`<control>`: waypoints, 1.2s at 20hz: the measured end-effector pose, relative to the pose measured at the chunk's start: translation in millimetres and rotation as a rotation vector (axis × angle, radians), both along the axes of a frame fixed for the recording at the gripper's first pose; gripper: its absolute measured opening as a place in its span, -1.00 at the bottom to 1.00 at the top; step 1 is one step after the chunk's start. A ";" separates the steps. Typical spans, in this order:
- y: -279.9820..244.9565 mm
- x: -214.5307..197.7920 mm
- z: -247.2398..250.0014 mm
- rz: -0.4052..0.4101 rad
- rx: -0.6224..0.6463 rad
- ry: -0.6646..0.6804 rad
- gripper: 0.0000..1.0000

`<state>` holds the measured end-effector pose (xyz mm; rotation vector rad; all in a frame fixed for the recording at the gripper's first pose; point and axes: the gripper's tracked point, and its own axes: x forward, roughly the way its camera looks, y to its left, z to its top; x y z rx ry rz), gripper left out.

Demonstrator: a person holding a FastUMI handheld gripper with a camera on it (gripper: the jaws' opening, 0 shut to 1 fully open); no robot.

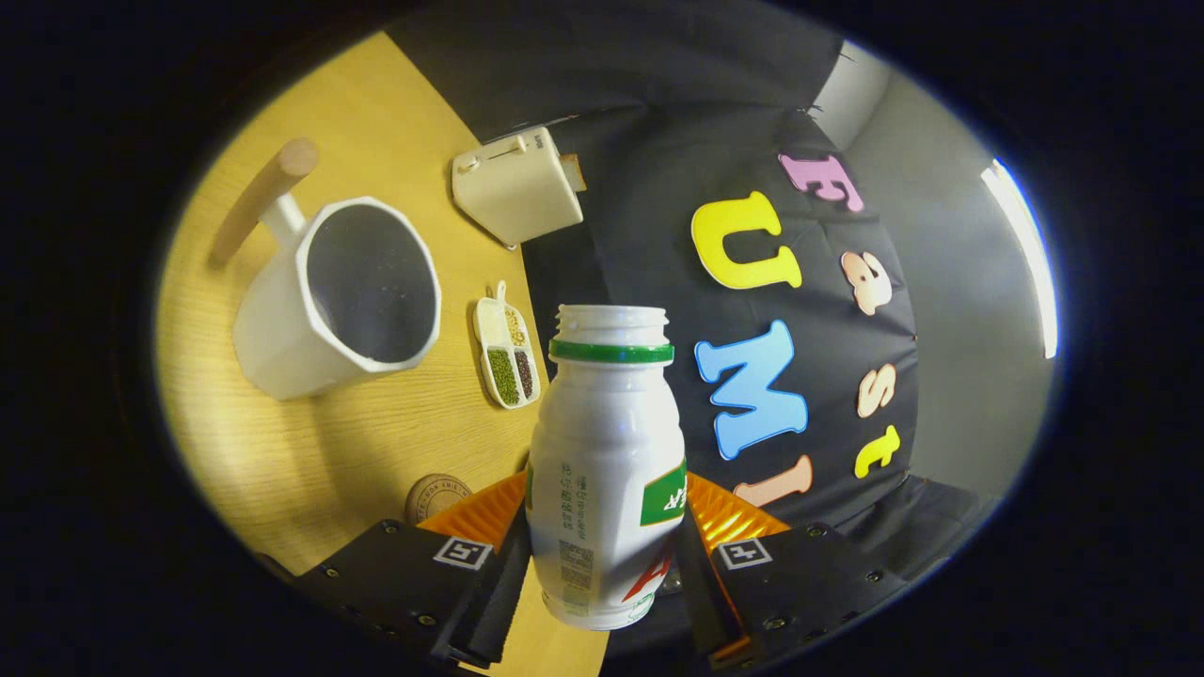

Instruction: Take the bottle from table, then pour the juice into the cup, finally place the bottle on the coaster

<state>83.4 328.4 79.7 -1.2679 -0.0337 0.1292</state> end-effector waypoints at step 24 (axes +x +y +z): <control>-21.2 28.8 -7.8 0.028 0.874 0.155 0.45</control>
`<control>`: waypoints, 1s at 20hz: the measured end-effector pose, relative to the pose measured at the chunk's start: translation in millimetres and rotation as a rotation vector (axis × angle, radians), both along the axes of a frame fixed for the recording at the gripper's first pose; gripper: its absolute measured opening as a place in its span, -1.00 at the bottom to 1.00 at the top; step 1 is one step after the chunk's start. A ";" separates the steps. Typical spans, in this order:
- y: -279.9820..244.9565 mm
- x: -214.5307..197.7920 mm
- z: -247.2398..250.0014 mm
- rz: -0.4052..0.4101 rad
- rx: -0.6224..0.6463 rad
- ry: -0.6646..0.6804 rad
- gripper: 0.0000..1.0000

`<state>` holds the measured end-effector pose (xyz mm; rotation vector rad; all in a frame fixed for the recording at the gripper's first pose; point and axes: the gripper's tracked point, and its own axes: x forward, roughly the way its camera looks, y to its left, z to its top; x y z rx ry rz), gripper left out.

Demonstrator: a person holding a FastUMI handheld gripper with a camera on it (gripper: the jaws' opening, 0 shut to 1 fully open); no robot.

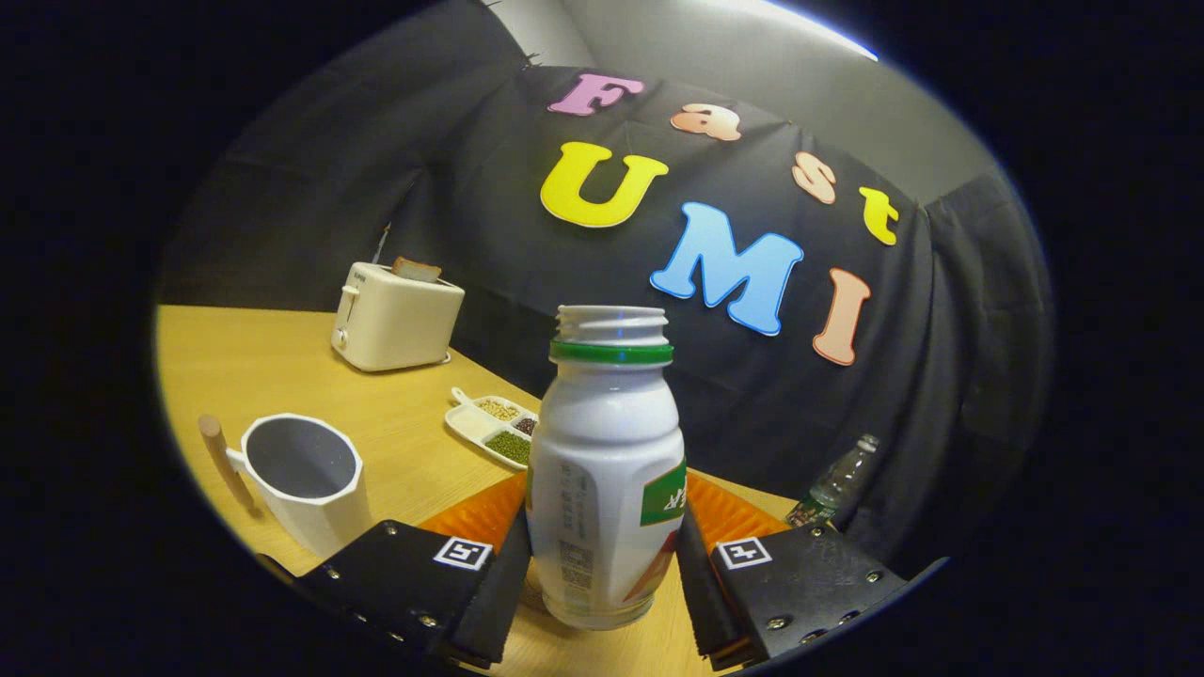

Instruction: Take the bottle from table, then pour the juice into the cup, finally place the bottle on the coaster

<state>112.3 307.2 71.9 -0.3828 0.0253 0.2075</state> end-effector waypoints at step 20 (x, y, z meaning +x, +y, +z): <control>-10.1 52.8 -42.1 -0.043 0.315 0.115 0.44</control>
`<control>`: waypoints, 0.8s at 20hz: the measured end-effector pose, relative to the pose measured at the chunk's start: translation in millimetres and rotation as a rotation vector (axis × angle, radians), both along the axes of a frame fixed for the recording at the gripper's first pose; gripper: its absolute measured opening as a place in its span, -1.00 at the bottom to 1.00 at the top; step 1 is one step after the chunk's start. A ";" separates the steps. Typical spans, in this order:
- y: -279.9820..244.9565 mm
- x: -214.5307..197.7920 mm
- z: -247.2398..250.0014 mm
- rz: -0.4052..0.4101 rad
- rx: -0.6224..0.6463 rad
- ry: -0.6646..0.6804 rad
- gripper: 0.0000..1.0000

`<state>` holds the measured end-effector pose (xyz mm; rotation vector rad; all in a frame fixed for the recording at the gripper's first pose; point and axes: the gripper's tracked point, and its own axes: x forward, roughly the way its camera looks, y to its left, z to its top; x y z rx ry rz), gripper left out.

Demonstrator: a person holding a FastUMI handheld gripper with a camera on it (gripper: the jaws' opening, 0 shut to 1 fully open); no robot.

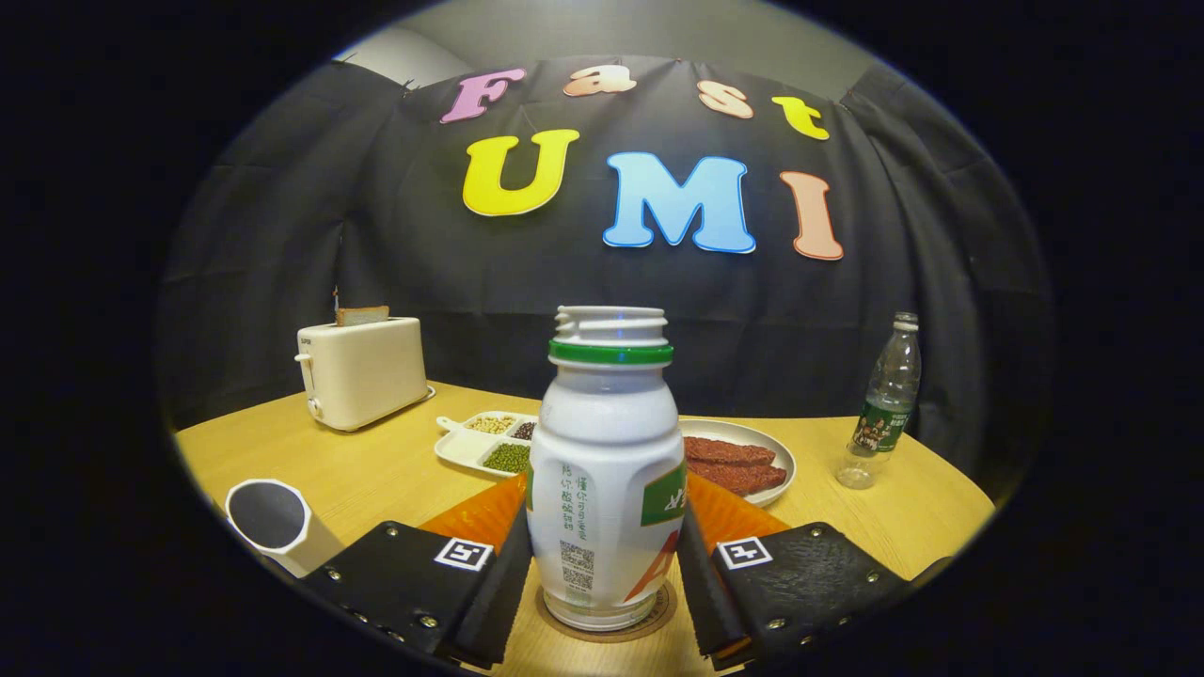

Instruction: Take the bottle from table, then pour the juice into the cup, finally place the bottle on the coaster

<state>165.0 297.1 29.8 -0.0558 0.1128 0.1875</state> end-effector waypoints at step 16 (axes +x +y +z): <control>-3.6 4.0 -5.4 0.008 0.007 -0.044 0.47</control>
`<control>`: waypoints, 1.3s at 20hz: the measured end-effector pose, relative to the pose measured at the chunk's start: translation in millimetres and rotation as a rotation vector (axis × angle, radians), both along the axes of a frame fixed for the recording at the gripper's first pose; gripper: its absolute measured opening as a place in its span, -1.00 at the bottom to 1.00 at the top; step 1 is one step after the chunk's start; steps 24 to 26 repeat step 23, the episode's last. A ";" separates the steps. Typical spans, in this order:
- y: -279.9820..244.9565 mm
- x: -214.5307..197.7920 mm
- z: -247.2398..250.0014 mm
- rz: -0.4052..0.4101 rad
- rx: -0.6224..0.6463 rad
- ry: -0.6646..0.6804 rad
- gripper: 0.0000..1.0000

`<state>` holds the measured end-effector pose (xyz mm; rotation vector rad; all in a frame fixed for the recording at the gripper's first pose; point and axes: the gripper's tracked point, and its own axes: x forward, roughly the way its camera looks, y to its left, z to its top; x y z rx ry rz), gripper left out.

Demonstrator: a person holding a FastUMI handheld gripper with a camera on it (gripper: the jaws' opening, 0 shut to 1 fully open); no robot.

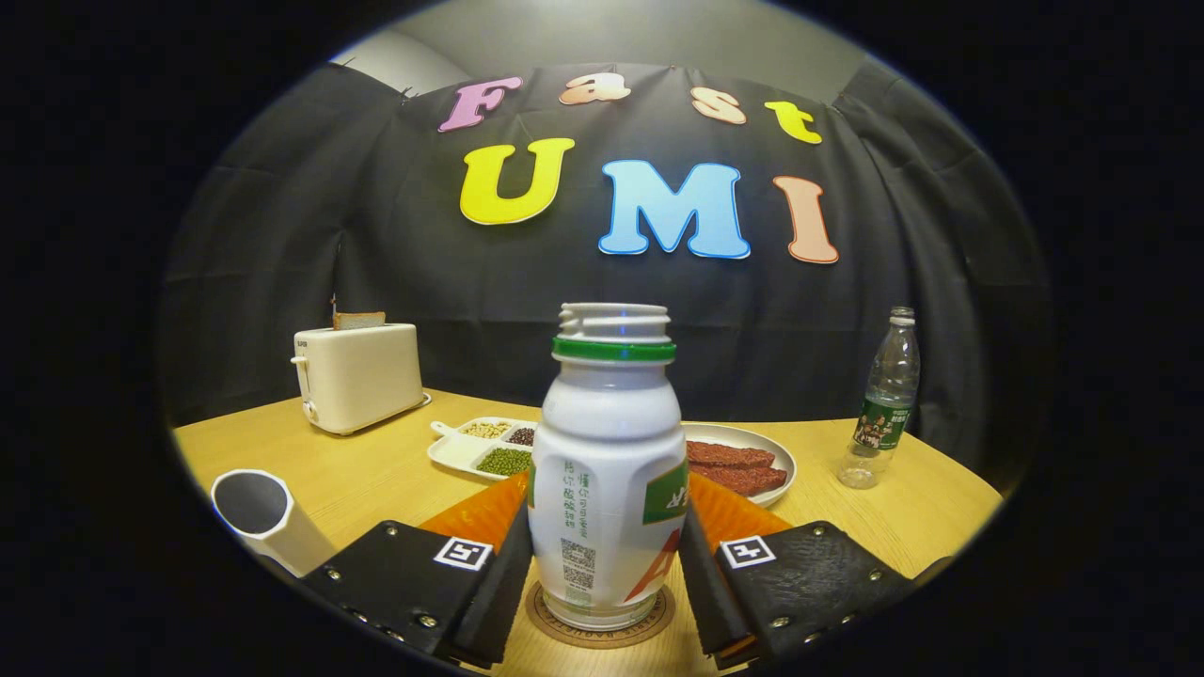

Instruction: Take the bottle from table, then pour the juice into the cup, finally place the bottle on the coaster

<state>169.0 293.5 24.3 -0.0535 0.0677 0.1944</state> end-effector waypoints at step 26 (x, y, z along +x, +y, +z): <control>-9.6 -109.7 202.8 -0.065 -0.009 -0.198 0.95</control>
